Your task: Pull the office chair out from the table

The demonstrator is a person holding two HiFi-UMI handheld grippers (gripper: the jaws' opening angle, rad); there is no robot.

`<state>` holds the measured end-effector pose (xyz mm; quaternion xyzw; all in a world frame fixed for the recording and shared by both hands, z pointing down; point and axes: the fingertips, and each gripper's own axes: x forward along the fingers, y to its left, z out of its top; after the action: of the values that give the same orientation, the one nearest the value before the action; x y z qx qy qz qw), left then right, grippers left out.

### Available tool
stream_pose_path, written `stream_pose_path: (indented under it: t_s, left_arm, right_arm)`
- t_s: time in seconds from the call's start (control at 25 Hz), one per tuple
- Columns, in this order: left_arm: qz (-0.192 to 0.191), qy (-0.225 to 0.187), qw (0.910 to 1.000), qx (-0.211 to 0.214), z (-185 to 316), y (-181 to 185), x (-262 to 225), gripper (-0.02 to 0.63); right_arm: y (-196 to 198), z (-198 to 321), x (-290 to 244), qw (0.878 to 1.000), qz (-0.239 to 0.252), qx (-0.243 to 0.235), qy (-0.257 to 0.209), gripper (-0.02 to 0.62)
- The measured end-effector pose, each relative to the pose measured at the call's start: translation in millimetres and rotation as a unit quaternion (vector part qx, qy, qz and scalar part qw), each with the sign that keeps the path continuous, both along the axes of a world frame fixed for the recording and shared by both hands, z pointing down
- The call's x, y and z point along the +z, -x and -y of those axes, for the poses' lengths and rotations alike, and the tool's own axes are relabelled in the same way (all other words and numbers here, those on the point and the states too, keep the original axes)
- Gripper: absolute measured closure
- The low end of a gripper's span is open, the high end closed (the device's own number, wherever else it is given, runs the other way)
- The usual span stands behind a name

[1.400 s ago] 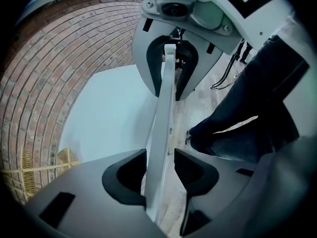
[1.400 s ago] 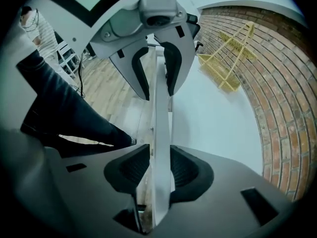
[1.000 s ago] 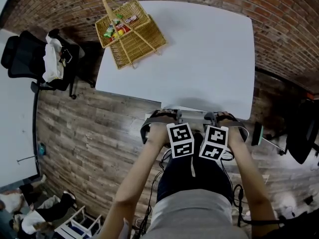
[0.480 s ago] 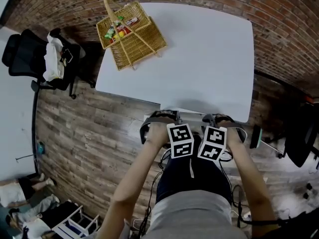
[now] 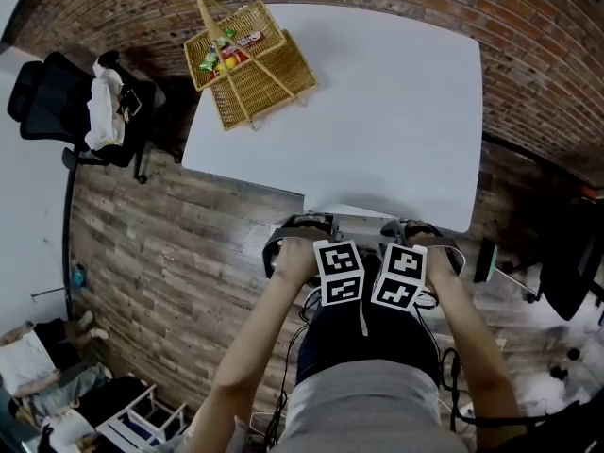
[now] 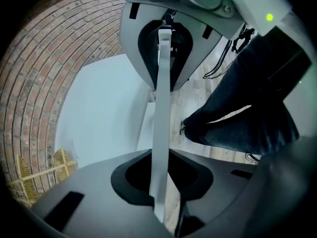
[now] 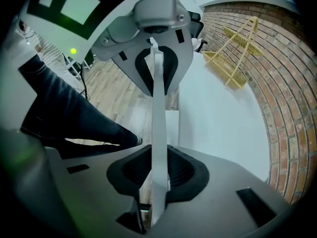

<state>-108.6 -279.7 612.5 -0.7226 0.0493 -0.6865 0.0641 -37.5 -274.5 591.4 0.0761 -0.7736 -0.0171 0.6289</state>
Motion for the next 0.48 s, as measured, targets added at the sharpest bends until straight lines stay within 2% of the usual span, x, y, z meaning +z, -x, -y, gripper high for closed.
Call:
stream_pose_path:
  t_s: [0.28,0.48]
  left_arm:
    - [0.006,-0.002,1.0000,-0.008,-14.5,-1.7,1.7,0.520]
    - [0.017,0.011,0.9998,-0.004,-31.7,-3.3,1.4,0.523]
  right_arm:
    - [-2.7,-13.3,2.0,1.000,0.000,-0.007,0.004,0.514]
    - [-5.2,-29.3,1.2,1.000,-0.003,-0.019,0.011,0.514]
